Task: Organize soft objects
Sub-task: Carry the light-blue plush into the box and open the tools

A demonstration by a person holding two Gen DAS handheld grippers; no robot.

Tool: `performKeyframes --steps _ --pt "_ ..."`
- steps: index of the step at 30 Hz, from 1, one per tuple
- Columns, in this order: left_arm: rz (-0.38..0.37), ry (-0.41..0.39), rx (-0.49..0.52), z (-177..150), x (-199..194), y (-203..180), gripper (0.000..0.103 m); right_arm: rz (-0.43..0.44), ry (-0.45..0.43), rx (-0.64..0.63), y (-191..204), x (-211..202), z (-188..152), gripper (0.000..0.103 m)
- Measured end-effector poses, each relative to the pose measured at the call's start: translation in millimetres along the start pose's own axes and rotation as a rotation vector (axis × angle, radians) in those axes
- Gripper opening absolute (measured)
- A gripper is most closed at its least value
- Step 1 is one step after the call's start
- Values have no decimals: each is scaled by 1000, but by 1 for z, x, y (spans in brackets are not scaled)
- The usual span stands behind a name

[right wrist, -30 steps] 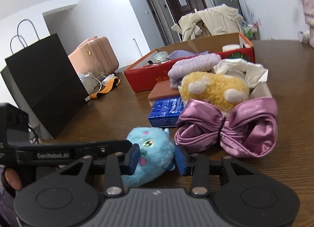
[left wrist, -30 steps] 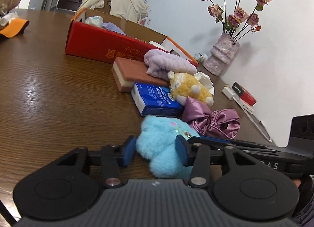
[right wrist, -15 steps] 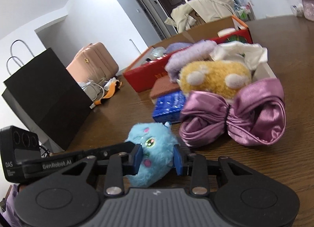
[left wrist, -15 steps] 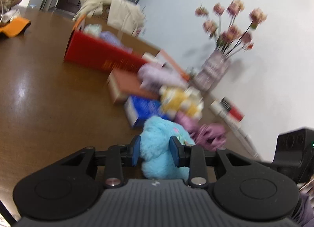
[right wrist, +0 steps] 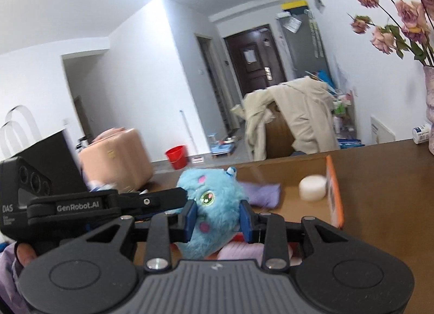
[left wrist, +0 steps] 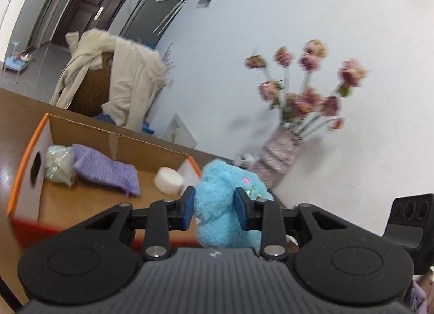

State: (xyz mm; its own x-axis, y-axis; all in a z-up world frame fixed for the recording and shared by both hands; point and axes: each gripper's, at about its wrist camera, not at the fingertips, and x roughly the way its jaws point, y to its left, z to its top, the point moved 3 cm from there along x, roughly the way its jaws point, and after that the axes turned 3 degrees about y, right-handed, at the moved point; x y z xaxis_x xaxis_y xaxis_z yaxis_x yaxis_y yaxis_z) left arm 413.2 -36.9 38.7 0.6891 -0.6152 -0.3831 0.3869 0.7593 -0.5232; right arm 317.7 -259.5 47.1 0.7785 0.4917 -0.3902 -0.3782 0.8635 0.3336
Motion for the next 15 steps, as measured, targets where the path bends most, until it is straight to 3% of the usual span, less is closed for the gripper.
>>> performKeyframes --steps 9,15 --pt "138 141 -101 68 137 67 31 -42 170 112 -85 147 71 33" --pt "298 279 -127 55 196 106 32 -121 307 166 -123 236 74 34"
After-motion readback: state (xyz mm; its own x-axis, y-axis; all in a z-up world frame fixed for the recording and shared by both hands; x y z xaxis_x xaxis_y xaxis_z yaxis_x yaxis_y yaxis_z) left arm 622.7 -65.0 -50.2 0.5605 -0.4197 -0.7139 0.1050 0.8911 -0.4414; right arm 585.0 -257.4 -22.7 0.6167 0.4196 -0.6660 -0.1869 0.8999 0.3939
